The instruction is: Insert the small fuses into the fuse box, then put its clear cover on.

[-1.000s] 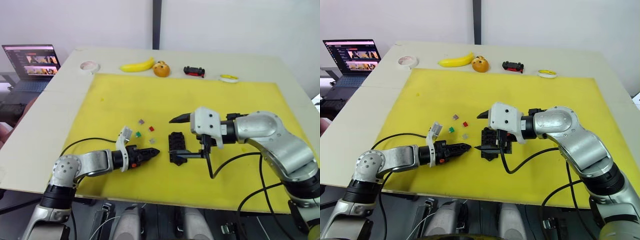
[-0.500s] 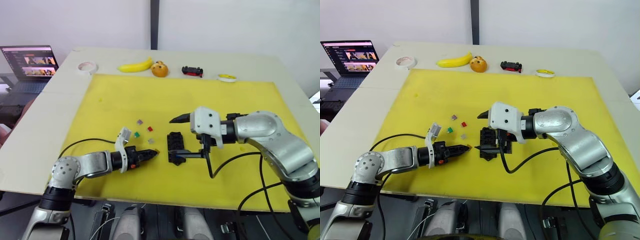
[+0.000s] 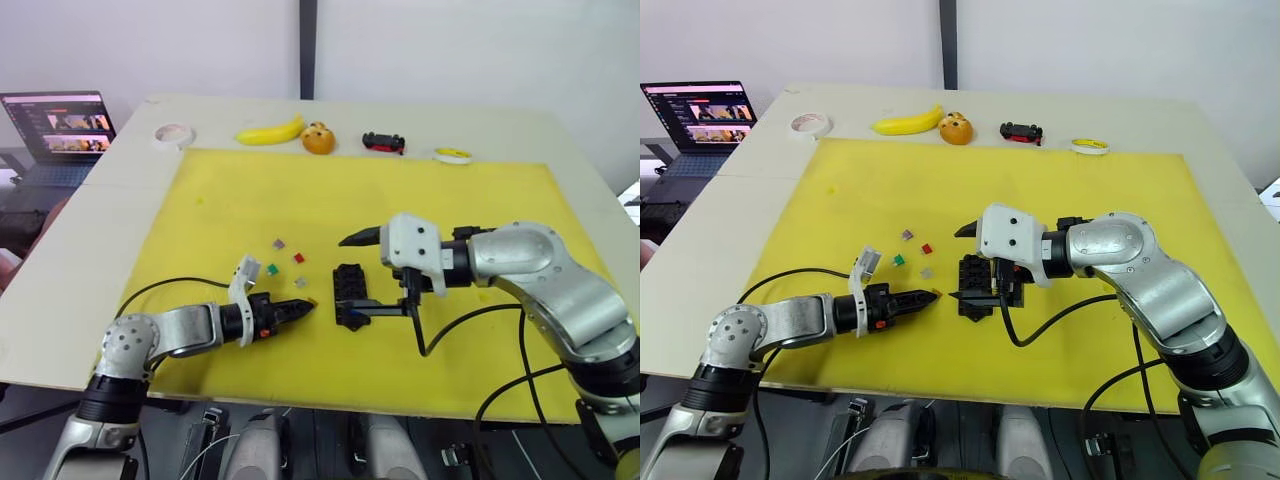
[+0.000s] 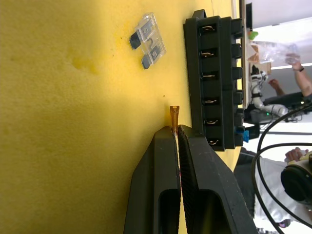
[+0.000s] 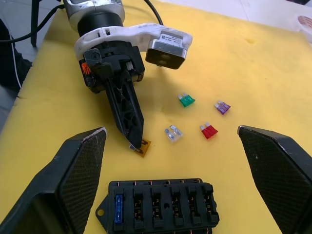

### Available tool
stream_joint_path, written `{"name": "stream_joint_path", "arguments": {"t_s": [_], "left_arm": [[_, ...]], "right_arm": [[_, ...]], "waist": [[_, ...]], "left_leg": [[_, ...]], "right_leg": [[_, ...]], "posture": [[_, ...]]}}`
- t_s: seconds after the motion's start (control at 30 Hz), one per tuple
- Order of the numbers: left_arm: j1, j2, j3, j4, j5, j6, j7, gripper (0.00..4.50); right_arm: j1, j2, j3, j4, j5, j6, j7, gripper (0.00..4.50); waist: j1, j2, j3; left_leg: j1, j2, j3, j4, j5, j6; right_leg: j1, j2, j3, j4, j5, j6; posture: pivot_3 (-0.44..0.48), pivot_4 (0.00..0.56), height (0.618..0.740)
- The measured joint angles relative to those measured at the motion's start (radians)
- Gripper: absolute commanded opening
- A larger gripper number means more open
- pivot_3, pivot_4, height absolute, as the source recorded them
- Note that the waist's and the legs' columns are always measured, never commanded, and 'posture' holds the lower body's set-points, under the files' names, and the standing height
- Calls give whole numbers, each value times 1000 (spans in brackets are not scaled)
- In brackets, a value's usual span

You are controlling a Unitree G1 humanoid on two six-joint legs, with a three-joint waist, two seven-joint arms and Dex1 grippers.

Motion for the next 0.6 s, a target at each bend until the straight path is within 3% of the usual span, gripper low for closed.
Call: {"name": "stream_joint_path", "arguments": {"t_s": [0.17,0.37,0.6], "left_arm": [[57,29,63,-56,57,-20,-167,51],[46,65,231,-115,74,-103,-331,51],[-84,171,317,-256,-58,-125,-443,51]], "right_arm": [[0,0,0,0,0,-1,-2,4500],[29,44,-52,1,71,33,-19,4500],[24,200,-349,36,573,320,-204,4500]], "waist": [[-13,0,0],[-15,0,0],[-14,0,1]], "left_leg": [[-1,2,0,0,0,-1],[-3,2,0,0,0,-1],[-6,1,-1,1,0,-1]], "right_leg": [[-1,2,0,0,0,0],[-3,2,0,0,0,0],[-4,-2,0,0,0,0]], "posture": [[0,150,737],[0,150,737],[0,150,737]]}}
